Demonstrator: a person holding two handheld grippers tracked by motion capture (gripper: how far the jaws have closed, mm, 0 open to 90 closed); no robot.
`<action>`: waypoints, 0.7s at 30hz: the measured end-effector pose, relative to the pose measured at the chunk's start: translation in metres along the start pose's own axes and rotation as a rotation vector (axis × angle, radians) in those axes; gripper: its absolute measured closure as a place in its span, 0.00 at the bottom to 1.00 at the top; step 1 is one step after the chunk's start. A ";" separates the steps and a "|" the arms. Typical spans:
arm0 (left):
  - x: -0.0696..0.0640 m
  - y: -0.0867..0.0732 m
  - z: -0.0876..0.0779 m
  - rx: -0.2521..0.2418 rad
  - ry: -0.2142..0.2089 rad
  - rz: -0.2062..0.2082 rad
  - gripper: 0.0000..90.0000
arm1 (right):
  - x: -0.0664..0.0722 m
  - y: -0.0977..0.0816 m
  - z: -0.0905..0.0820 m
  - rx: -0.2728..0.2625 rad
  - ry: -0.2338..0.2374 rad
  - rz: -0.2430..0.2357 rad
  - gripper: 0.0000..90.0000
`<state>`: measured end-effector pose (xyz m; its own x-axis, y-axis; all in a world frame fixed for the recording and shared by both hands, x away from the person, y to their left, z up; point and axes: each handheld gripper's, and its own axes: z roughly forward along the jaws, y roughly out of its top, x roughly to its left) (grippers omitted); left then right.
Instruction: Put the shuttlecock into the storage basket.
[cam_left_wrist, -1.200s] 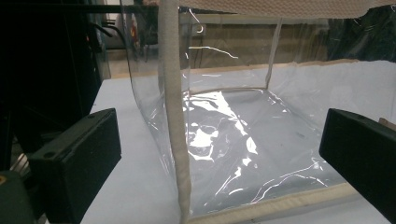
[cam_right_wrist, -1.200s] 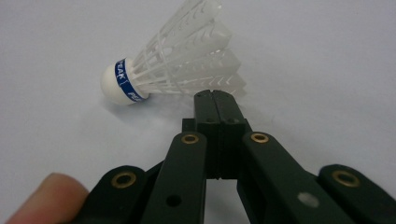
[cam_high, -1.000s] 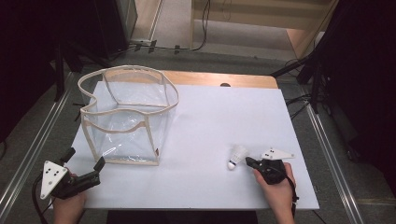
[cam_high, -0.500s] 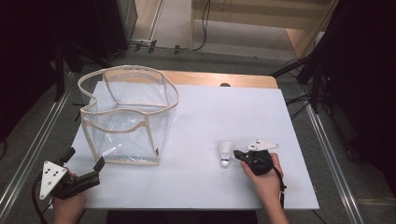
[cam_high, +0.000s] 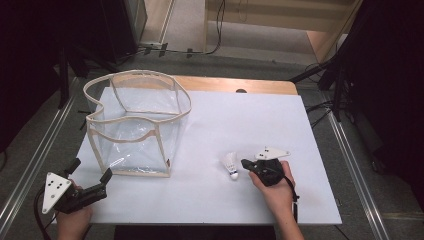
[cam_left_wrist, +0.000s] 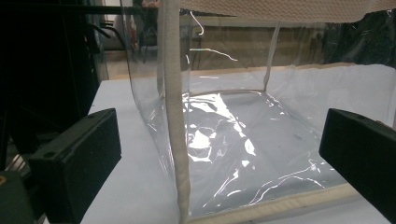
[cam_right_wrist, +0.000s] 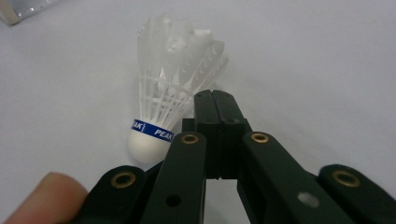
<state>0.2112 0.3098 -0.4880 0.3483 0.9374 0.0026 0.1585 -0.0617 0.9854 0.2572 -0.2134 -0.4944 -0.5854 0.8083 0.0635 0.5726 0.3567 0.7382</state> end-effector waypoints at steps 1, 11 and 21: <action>0.000 0.000 0.000 0.000 0.000 0.000 0.00 | 0.001 0.001 -0.002 -0.004 -0.003 0.003 0.96; 0.000 0.000 0.000 0.000 -0.001 0.000 0.00 | 0.008 0.004 -0.017 -0.035 0.017 0.053 0.53; 0.000 0.000 0.000 -0.001 -0.003 -0.001 0.00 | 0.023 0.005 -0.013 -0.010 0.082 0.077 0.00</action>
<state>0.2113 0.3099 -0.4880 0.3505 0.9366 0.0012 0.1580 -0.0603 0.9856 0.2394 -0.1991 -0.4804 -0.5854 0.7918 0.1745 0.6119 0.2903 0.7357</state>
